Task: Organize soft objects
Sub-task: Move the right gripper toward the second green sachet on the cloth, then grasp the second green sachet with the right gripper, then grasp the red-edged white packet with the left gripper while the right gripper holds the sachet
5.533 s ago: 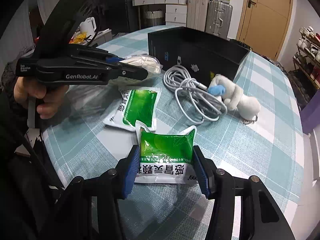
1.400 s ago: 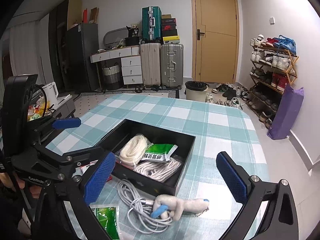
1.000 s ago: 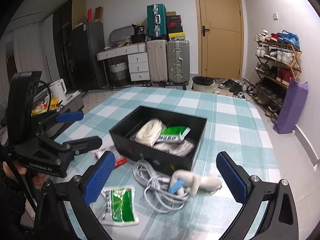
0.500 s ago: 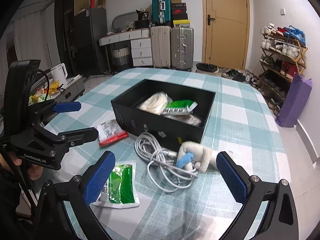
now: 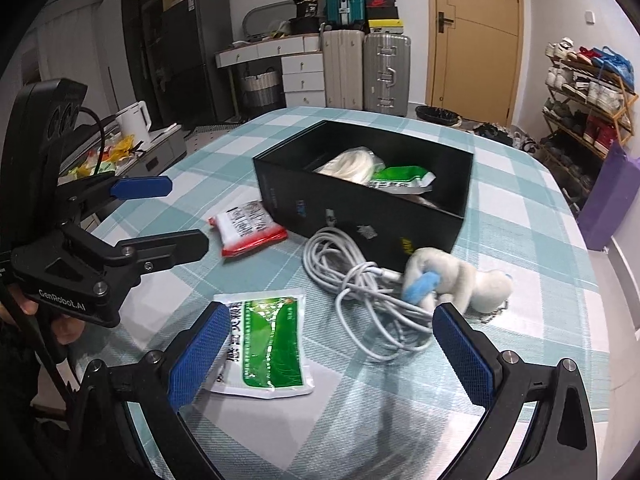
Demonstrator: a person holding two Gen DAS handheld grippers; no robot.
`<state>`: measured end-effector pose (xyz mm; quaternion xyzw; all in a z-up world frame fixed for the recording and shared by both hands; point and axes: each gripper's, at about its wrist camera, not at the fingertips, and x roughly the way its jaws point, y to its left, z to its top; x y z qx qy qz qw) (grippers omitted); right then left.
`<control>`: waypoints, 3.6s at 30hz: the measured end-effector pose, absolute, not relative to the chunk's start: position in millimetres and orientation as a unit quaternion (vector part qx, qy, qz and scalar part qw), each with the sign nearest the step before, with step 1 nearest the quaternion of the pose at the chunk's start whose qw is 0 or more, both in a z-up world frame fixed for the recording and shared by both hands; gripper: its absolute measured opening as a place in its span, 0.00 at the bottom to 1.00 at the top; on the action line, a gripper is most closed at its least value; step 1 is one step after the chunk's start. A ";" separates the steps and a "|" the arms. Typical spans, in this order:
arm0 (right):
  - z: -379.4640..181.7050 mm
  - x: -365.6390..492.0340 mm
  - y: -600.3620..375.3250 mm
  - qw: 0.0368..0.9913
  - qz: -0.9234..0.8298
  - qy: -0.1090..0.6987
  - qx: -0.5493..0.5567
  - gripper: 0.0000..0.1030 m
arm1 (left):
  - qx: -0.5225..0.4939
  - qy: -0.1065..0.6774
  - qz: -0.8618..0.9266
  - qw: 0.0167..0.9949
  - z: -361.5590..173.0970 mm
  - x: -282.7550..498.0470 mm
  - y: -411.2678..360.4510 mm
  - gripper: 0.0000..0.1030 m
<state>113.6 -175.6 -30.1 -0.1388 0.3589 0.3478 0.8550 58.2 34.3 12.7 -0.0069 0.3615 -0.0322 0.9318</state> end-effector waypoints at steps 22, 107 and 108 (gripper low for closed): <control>-55.4 104.2 -146.6 0.817 0.383 0.398 -0.166 1.00 | -0.013 0.374 -0.021 0.927 2.4 58.6 43.9 0.99; -34.1 90.4 -166.9 0.821 0.413 0.363 -0.153 0.25 | -0.029 0.411 -0.001 0.911 -20.3 98.1 53.6 0.96; -33.5 90.6 -167.7 0.821 0.413 0.362 -0.152 0.25 | -0.027 0.416 -0.004 0.909 -23.0 101.7 52.9 0.92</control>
